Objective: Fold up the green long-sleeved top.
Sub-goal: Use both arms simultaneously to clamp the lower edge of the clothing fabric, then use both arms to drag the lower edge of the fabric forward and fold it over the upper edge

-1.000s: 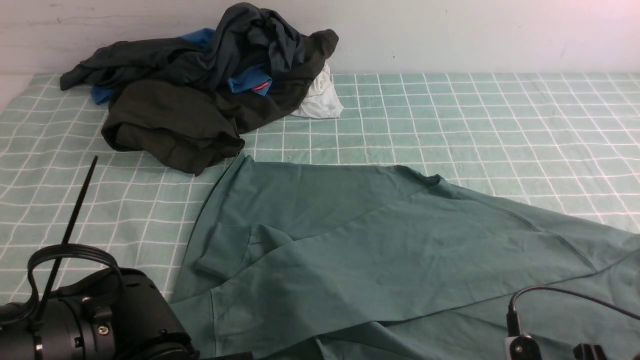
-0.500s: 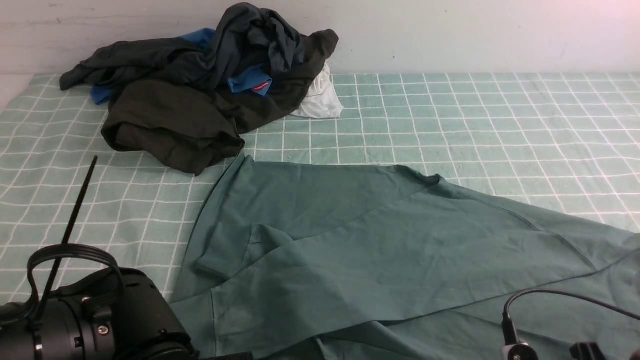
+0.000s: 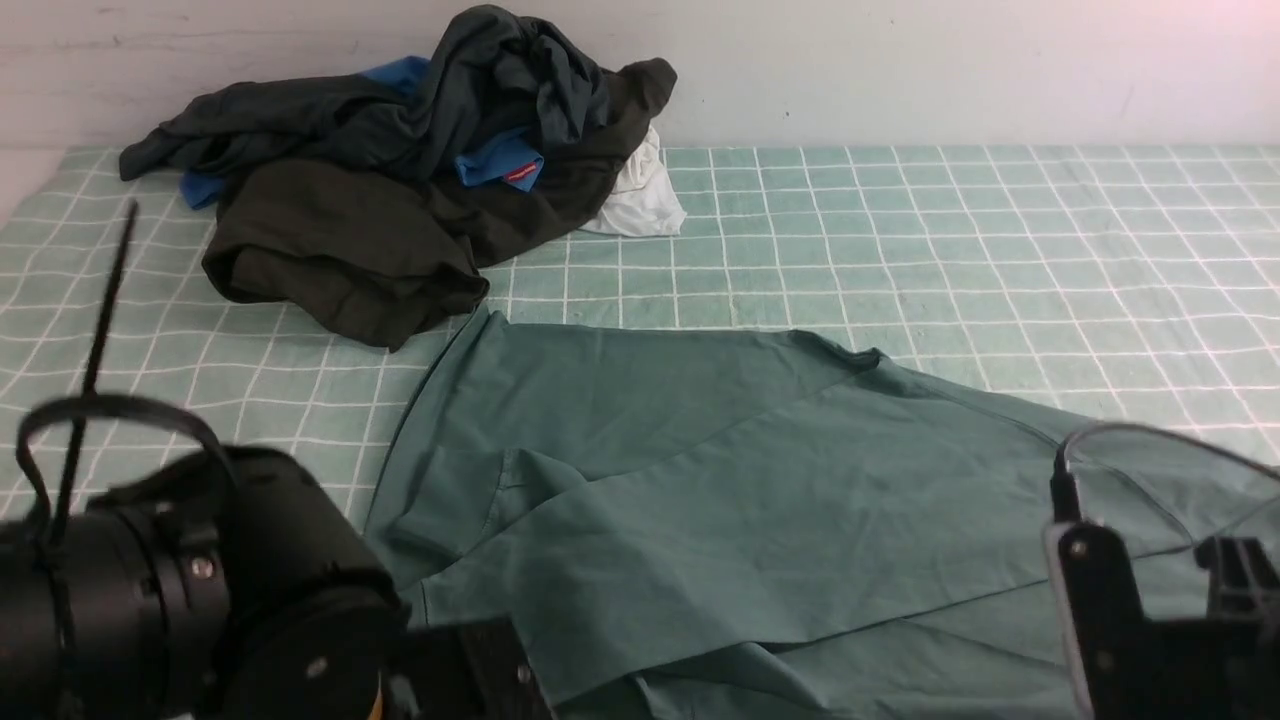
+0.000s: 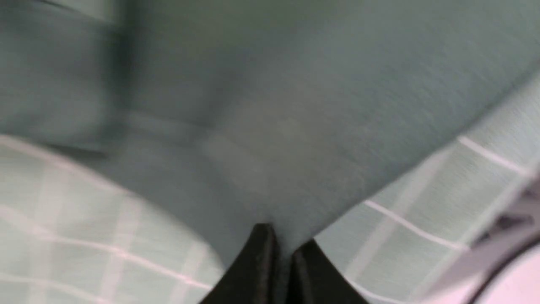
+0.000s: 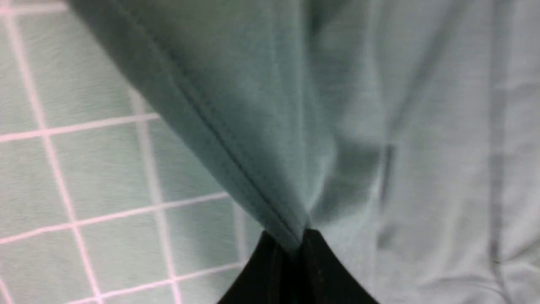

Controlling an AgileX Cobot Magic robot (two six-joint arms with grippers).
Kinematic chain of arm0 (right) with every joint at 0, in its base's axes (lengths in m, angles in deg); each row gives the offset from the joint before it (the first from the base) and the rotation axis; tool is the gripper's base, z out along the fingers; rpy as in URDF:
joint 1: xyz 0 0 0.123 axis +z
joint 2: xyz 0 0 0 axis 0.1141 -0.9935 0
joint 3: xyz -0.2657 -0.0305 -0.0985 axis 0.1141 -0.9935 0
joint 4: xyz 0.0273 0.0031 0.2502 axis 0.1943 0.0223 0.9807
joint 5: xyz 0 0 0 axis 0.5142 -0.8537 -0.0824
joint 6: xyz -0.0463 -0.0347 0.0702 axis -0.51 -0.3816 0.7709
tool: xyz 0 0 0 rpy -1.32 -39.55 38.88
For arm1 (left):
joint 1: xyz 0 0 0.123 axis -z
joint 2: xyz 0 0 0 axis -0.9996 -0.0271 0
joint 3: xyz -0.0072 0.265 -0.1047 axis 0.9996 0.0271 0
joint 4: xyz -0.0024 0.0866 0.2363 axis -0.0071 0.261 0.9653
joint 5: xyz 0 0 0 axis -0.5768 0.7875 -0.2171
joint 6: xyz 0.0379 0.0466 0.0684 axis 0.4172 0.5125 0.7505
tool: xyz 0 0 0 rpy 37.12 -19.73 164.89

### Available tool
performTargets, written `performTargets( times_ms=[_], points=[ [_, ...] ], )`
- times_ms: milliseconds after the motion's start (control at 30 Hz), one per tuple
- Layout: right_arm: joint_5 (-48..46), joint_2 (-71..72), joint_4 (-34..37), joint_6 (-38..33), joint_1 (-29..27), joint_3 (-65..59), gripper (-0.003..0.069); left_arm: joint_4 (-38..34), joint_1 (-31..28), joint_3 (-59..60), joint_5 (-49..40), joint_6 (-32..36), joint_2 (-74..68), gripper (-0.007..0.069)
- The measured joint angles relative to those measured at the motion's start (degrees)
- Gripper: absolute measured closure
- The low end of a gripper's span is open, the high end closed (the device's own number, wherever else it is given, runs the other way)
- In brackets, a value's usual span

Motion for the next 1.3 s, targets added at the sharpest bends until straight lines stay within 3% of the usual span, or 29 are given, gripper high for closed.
performTargets(
  times_ms=[333,700,967,1300],
  points=[
    [-2.5,-11.7,7.0,-7.5,-12.8,18.2,0.0643,1.0,-17.0,-27.6,-2.9,7.9,-11.8,0.0607],
    [-5.2,-29.7,9.3,-4.6,-18.3,38.4,0.0643,0.7,-24.7,-52.7,-4.7,8.1,-29.5,0.0607],
    [-3.8,-38.8,13.4,-3.8,-20.9,45.5,0.0644,0.2,-28.5,-58.3,-4.0,8.1,-36.5,0.0607],
    [5.5,-49.8,12.8,-2.4,-21.7,48.9,0.0644,0.0,-30.0,-58.4,7.7,8.1,-44.1,0.0606]
  ],
)
